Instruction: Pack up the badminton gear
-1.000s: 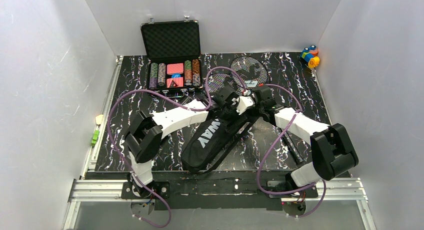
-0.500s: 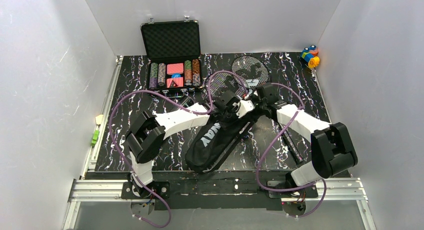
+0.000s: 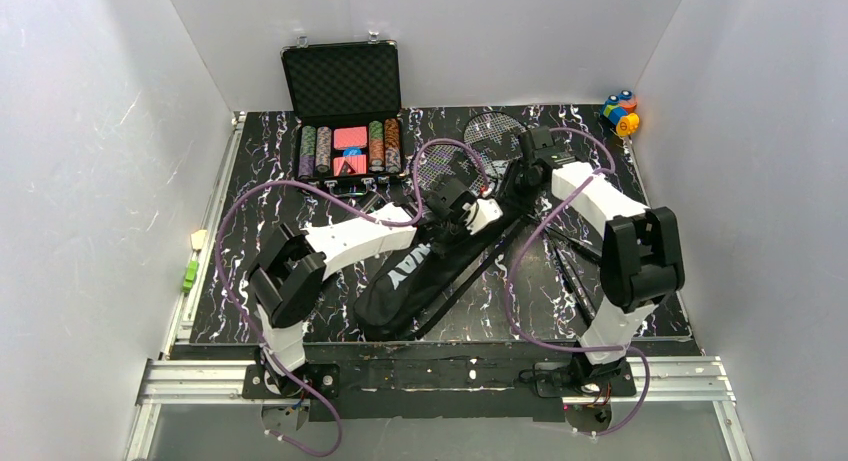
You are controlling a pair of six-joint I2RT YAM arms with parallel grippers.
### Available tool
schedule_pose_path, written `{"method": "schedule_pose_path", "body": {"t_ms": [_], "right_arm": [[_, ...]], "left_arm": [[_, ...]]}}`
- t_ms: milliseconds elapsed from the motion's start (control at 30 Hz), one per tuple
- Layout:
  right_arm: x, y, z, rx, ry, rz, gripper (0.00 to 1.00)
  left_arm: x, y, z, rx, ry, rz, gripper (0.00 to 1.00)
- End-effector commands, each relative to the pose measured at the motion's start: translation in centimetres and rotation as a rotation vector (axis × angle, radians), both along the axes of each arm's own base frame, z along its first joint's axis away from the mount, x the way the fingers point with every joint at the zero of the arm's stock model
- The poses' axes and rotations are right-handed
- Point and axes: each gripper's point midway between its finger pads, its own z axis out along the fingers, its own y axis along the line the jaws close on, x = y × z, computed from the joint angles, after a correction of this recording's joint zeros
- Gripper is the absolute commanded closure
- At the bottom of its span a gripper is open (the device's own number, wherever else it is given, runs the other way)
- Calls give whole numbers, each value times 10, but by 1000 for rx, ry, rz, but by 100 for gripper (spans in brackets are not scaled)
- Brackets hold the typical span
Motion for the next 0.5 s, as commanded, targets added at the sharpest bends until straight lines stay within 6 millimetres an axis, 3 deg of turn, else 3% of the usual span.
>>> {"method": "schedule_pose_path", "body": {"t_ms": [0,167,467], "right_arm": [[-17,-9,-18,-58,95,20,53],[-18,-12,-29,-22,125,-12,51],[-1,-18,-49,-31,166,-33,52]], "left_arm": [[9,-6,68,-110,-83,14,100],[12,-3,108,-142,-142,7,100],[19,18,176,-192,-248,23,100]]}}
